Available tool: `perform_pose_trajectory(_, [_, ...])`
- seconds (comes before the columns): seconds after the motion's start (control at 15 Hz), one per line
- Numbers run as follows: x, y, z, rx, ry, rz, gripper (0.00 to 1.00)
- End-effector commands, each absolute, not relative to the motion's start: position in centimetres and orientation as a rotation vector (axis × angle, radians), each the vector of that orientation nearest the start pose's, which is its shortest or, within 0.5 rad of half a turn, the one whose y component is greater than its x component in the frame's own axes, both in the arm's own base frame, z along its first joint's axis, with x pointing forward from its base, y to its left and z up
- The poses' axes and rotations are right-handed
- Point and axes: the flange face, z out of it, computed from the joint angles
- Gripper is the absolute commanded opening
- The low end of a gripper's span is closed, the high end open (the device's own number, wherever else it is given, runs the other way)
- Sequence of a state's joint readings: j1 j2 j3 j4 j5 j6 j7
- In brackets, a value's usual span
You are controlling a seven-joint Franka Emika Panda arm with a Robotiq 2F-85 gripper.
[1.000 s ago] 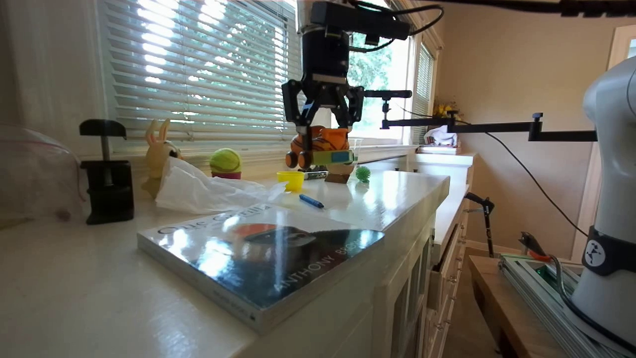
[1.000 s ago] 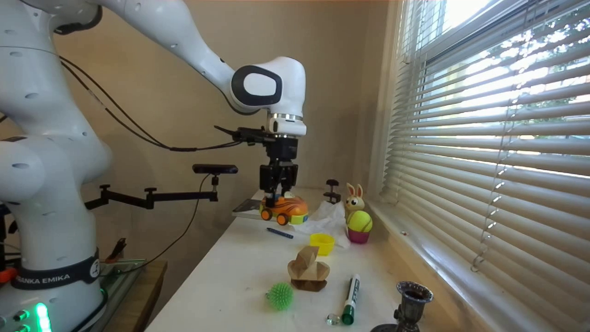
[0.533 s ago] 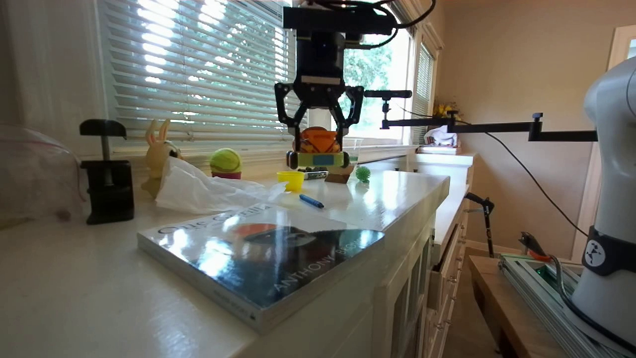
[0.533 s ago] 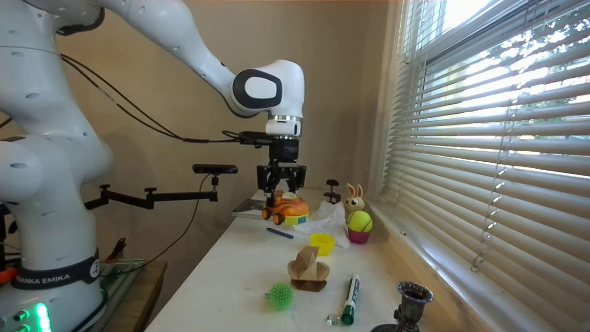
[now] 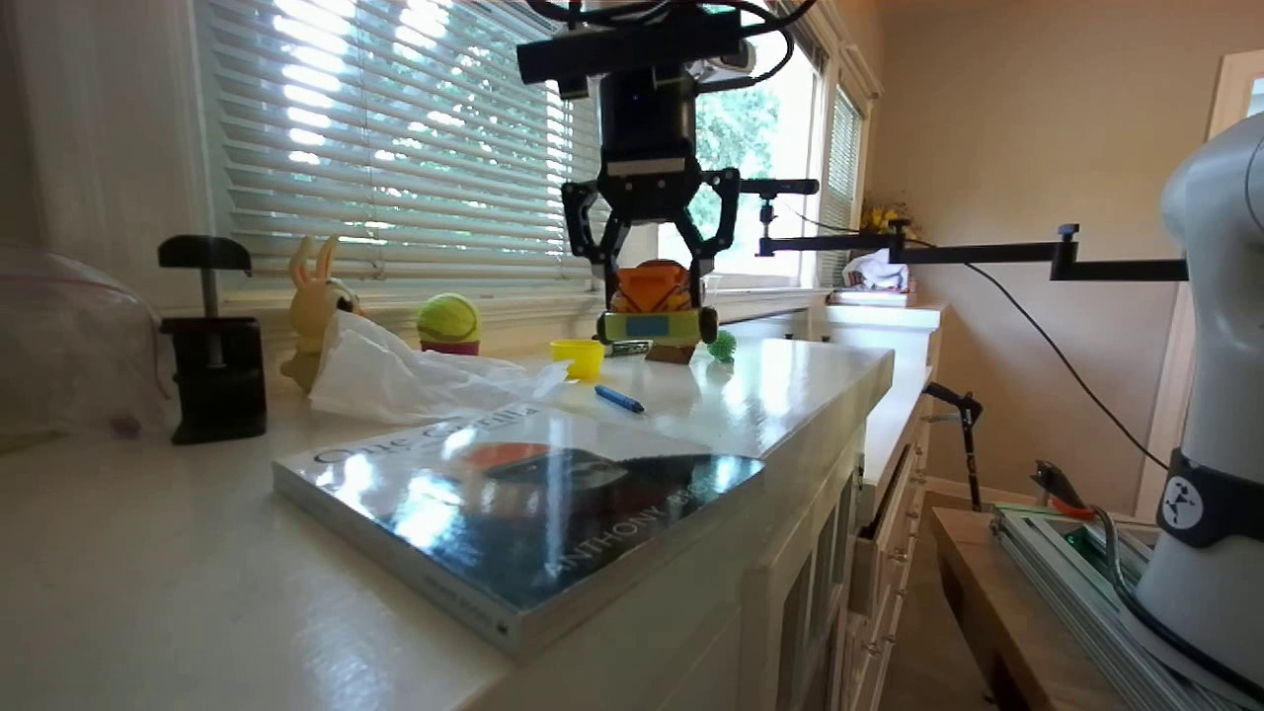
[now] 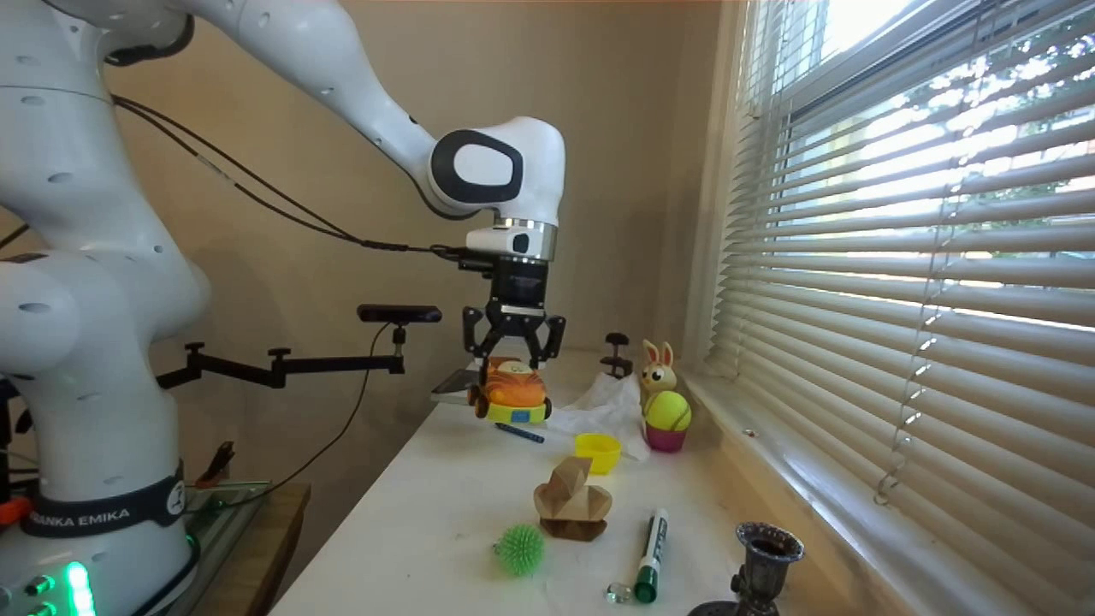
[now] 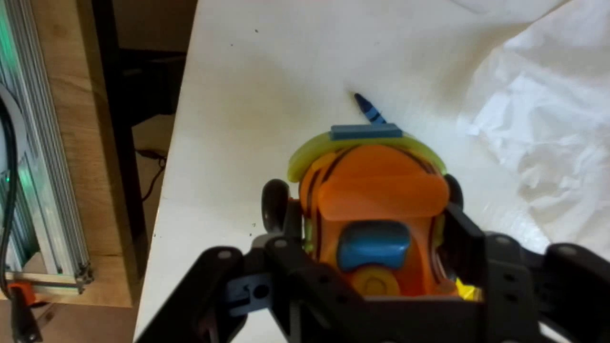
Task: Turn the toy car so that its facing the opposite direction
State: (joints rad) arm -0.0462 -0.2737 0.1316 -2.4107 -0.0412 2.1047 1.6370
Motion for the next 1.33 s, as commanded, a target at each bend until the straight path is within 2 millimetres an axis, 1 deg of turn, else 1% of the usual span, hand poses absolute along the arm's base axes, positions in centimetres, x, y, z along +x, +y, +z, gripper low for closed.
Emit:
perform_pose_trajectory(0.0, [44.5, 3.7, 41.3, -2.295, 2.252, -0.047, 0.7])
perform_pose_trajectory(0.07, [44.5, 3.7, 41.3, -2.286, 2.262, -0.046, 0.7])
perform_pose_trajectory(0.13, [44.5, 3.7, 41.2, -2.283, 2.266, -0.045, 0.45])
perform_pose_trajectory(0.4, [44.6, 2.9, 41.2, -2.124, 2.415, -0.04, 0.45])
perform_pose_trajectory(0.67, [44.5, 2.3, 41.1, -2.007, 2.507, -0.067, 0.45])
perform_pose_trajectory(1.27, [43.5, 1.4, 39.3, -2.004, 2.551, -0.045, 0.45])
